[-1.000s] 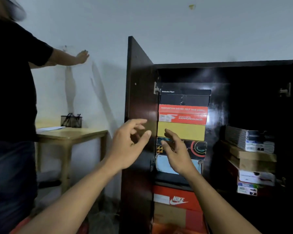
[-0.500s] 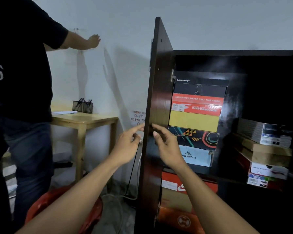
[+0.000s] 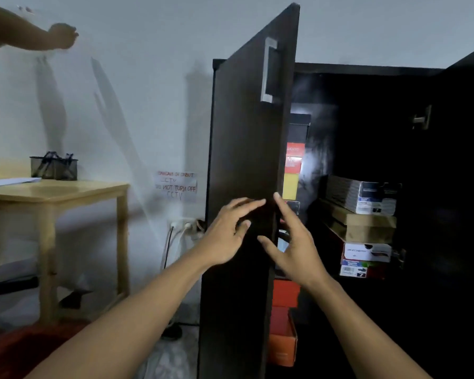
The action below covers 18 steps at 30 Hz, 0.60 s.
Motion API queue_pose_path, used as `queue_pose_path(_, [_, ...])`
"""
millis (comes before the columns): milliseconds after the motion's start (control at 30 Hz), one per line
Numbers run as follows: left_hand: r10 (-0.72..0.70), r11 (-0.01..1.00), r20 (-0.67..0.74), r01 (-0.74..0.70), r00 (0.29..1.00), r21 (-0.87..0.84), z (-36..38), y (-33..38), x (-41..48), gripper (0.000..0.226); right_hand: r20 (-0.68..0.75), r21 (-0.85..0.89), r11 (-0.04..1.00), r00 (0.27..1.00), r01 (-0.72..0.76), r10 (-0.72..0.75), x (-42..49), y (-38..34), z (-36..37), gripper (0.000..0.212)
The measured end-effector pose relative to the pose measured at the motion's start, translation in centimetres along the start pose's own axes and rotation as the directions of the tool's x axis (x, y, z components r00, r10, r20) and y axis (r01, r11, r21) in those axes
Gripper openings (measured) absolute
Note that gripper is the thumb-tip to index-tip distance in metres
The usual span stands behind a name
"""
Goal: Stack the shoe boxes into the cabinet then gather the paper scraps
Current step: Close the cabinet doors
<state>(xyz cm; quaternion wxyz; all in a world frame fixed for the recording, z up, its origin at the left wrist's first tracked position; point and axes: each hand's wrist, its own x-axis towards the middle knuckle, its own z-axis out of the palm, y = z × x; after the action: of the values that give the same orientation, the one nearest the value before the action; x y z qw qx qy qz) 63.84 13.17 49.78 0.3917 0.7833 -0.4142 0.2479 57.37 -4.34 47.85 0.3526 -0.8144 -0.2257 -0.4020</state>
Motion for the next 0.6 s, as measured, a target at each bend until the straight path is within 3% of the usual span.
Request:
queue_pose_path(133, [0.002, 0.981, 0.044, -0.011, 0.999, 0.195, 3.7, -2.0, 4.5, 0.072, 0.0, -0.119, 0.976, 0.983, -0.183, 0.184, 0.1, 4.3, -3.4, 0.099])
queue_pose_path(267, [-0.075, 0.882, 0.082, 0.028, 0.994, 0.471, 6.2, -4.9, 7.6, 0.101, -0.002, -0.226, 0.929, 0.954, -0.292, 0.299, 1.6, 8.4, -5.0, 0.116])
queue_pose_path(367, [-0.054, 0.788, 0.081, -0.008, 0.995, 0.615, 7.5, -7.1, 9.0, 0.114, -0.028, -0.205, 0.922, 0.943, -0.329, 0.331, 3.0, 11.3, -5.2, 0.121])
queue_pose_path(600, [0.0, 0.586, 0.06, -0.048, 0.998, 0.809, 9.3, -11.5, 11.7, 0.12, -0.027, -0.238, 0.896, 0.925, -0.374, 0.379, 6.4, 17.4, -4.4, 0.121])
